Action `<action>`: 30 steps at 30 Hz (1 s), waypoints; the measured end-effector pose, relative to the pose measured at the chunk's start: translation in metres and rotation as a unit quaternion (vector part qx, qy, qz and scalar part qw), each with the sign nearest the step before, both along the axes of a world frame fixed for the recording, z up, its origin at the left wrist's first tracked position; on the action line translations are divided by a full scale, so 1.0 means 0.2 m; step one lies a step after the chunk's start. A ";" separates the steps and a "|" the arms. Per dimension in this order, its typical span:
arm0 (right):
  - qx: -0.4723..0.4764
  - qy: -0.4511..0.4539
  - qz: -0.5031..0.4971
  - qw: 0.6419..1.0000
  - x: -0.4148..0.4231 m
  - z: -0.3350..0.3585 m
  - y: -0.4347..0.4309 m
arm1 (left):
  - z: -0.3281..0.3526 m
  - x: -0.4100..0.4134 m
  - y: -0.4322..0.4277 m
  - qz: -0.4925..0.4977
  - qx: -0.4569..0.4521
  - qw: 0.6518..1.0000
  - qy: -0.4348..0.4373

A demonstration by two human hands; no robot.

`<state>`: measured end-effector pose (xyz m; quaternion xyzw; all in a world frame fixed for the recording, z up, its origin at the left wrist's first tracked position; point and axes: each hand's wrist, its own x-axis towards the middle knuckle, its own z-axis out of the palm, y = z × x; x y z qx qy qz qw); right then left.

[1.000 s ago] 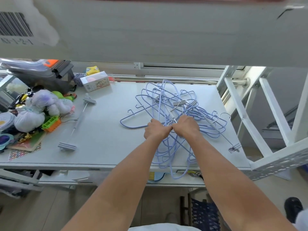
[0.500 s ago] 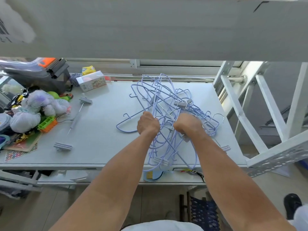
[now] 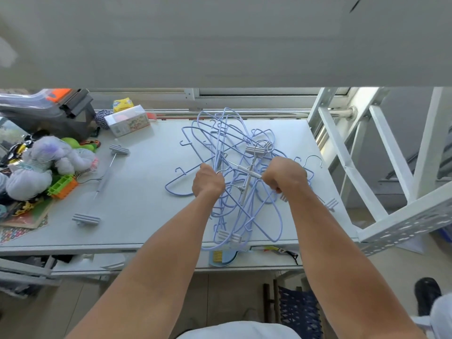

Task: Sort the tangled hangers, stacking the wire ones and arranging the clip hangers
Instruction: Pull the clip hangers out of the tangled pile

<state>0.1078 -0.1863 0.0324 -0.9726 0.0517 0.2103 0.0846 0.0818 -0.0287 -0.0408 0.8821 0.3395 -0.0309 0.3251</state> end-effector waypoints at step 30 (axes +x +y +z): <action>0.036 -0.052 -0.011 0.998 -0.02 0.05 0.02 | 0.05 0.01 0.01 -0.014 0.019 0.998 -0.057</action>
